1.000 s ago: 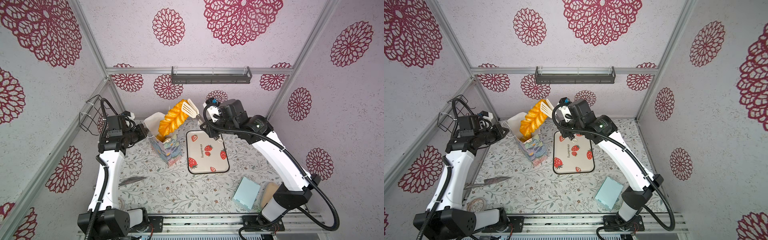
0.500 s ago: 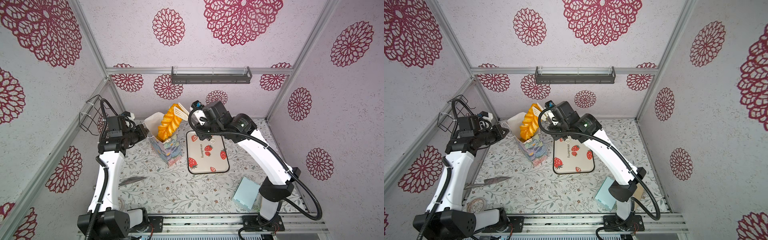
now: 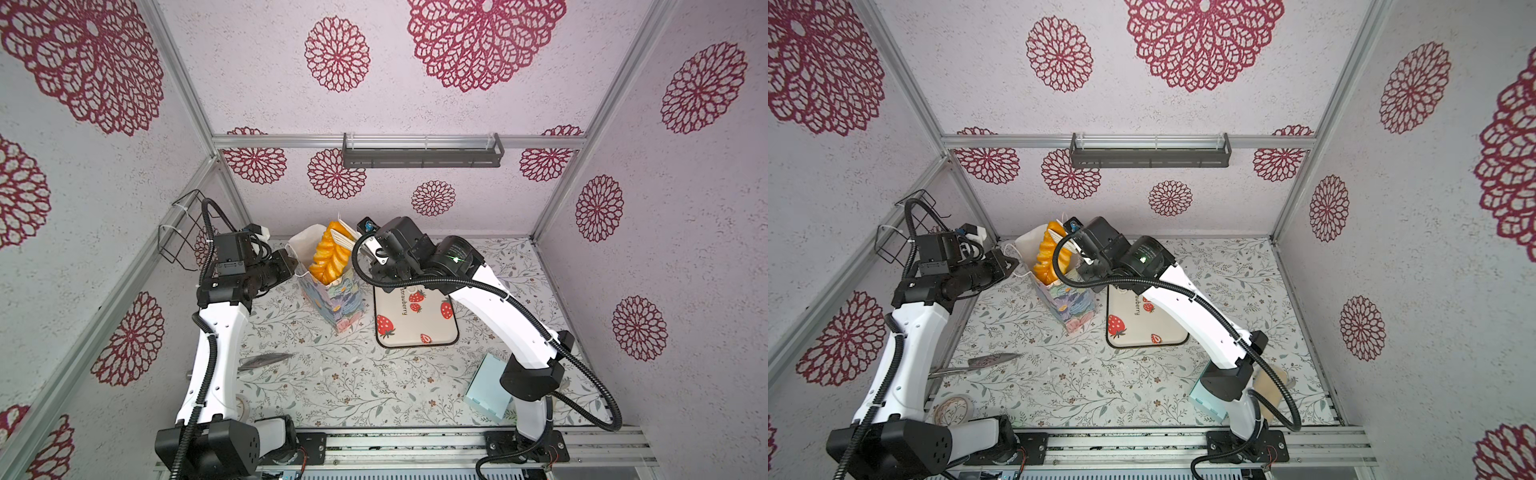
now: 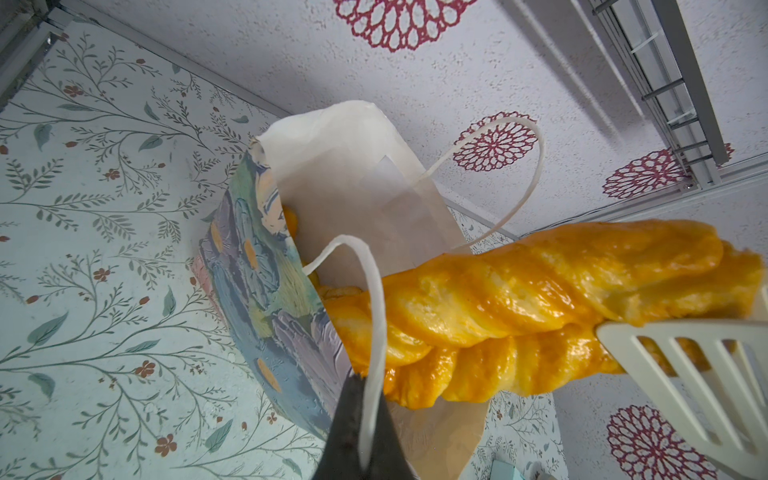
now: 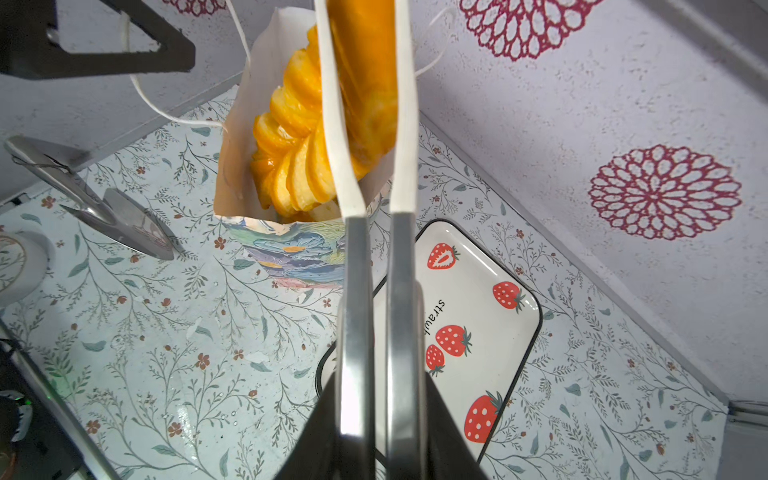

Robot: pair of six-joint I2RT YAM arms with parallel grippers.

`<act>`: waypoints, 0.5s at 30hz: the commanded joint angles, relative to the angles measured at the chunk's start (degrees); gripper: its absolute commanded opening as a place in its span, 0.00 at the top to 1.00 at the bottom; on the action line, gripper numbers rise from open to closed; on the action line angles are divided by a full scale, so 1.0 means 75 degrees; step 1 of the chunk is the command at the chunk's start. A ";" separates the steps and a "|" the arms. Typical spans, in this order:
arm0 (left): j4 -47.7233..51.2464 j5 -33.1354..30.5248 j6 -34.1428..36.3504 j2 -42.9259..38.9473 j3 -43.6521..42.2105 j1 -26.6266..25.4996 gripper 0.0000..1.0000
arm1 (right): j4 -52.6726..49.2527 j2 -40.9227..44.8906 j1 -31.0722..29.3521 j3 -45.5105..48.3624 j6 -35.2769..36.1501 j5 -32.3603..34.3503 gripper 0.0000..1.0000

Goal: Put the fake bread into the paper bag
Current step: 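Lower the striped croissant into the bag and open the right tongs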

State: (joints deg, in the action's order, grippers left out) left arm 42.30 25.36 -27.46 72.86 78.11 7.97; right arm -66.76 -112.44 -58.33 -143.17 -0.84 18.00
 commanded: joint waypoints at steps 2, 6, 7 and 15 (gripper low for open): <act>-0.0087 0.0050 -0.0009 -0.0152 -0.0062 -0.0046 0.95 | 0.0289 -0.0086 -0.0244 -0.0547 0.0288 0.0584 0.54; -0.0098 0.0069 -0.0053 -0.0148 -0.0077 -0.0045 0.95 | 0.0471 -0.0264 -0.0401 -0.0738 0.0335 0.0542 0.40; -0.0106 0.0063 -0.0049 -0.0152 -0.0079 -0.0048 0.95 | 0.0536 -0.0254 -0.0417 -0.0738 0.0334 0.0540 0.38; -0.0089 0.0046 -0.0051 -0.0176 -0.0090 -0.0052 0.95 | 0.0653 -0.0051 -0.0346 -0.0721 0.0163 0.1035 0.39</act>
State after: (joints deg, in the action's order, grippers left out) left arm 42.30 25.39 -27.68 72.64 77.91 7.97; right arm -64.45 -115.81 -61.25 -146.47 0.99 21.87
